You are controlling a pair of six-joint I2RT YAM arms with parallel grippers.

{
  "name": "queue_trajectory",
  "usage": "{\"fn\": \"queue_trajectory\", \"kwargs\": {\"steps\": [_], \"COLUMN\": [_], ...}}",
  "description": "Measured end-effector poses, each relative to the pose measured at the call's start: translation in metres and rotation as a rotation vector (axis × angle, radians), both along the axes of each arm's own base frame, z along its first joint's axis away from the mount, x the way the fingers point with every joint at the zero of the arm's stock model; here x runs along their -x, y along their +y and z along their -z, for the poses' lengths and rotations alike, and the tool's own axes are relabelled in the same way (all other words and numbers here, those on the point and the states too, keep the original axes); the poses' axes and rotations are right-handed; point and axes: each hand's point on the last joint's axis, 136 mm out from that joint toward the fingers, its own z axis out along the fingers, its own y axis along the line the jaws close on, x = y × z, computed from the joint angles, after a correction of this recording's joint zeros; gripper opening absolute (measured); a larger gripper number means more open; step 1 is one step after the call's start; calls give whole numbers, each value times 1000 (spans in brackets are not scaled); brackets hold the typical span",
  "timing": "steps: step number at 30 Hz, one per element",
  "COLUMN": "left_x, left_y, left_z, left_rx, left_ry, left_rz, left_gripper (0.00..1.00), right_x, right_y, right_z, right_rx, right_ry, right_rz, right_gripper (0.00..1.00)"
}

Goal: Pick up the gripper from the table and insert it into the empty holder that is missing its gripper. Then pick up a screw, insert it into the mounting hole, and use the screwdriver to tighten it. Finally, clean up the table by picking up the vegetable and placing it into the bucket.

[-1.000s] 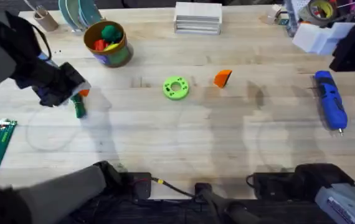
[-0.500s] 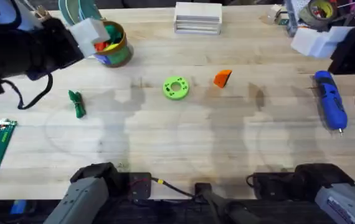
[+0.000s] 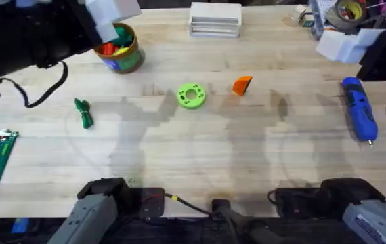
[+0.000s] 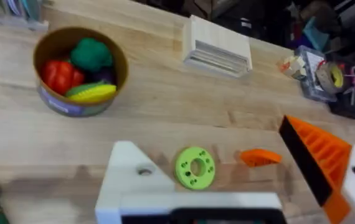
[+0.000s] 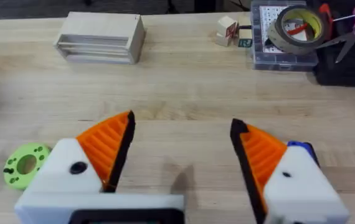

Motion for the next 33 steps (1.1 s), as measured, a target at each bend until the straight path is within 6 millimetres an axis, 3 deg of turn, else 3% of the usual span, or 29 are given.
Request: {"fn": "queue_trajectory", "kwargs": {"steps": [7, 13, 20, 24, 29, 33], "left_x": [-4, -12, -36, -46, -41, -28], "left_y": [-2, 0, -1, -19, -44, -52], "left_z": [29, 39, 7, -18, -33, -48], "left_rx": [118, 148, 102, 4, -96, -150], "left_ry": [162, 204, 22, -135, -233, -299], "left_rz": [-53, -77, -37, 71, 171, 173], "left_gripper": [995, 995, 995, 995, 995, 994], "right_x": [0, 0, 0, 0, 0, 0], "right_y": [0, 0, 0, 0, 0, 0], "right_z": [0, 0, 0, 0, 0, 0], "right_rx": [0, 0, 0, 0, 0, 0], "right_ry": [0, 0, 1, 1, 1, 1], "right_rz": [0, 0, 0, 0, 0, 0], "right_gripper": [992, 991, 991, 992, 991, 990]}}
